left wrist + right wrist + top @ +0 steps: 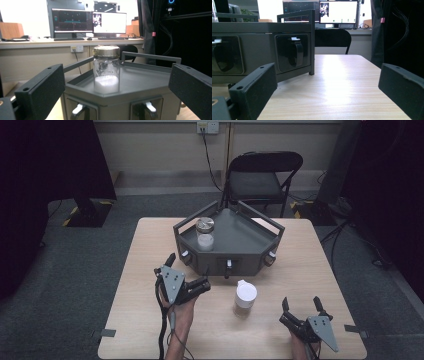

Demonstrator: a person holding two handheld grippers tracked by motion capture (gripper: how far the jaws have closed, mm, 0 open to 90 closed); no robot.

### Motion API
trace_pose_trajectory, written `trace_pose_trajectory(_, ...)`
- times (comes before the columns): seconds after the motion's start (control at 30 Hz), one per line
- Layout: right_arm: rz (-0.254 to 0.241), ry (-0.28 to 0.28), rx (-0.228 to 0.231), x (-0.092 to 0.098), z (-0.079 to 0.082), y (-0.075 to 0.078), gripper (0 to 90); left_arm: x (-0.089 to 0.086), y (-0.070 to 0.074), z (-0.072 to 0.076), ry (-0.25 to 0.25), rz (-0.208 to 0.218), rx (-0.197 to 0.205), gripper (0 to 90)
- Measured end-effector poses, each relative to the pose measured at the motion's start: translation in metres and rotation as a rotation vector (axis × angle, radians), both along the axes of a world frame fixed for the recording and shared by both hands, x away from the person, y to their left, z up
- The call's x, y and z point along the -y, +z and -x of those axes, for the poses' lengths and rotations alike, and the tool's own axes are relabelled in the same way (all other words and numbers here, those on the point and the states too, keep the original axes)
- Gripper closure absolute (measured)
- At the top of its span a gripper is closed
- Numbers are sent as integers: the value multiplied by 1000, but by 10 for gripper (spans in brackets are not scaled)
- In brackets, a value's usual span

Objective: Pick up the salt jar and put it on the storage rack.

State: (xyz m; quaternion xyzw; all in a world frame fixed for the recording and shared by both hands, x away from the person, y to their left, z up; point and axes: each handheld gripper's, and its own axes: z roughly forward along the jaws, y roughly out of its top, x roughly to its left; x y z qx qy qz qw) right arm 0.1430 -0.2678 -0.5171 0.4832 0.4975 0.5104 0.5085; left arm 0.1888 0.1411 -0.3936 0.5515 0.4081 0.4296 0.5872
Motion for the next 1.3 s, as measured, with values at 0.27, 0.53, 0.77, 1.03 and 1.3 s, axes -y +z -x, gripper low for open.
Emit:
trace_pose_trajectory(0.27,1,2,2,0,0,0,3,-5,-22,28,26,3,-11,7)
trace_pose_trajectory(0.53,0,0,2,0,0,0,3,-13,-58,38,61,30,-29,7)
trace_pose_trajectory(0.77,3,0,1,0,0,0,3,-16,-87,46,82,10,-31,2)
trace_pose_trajectory(1.03,3,-1,1,0,0,0,3,-16,-107,46,105,-4,-34,0)
trace_pose_trajectory(1.3,3,-2,0,-1,0,0,2,-20,-118,45,116,3,-40,0)
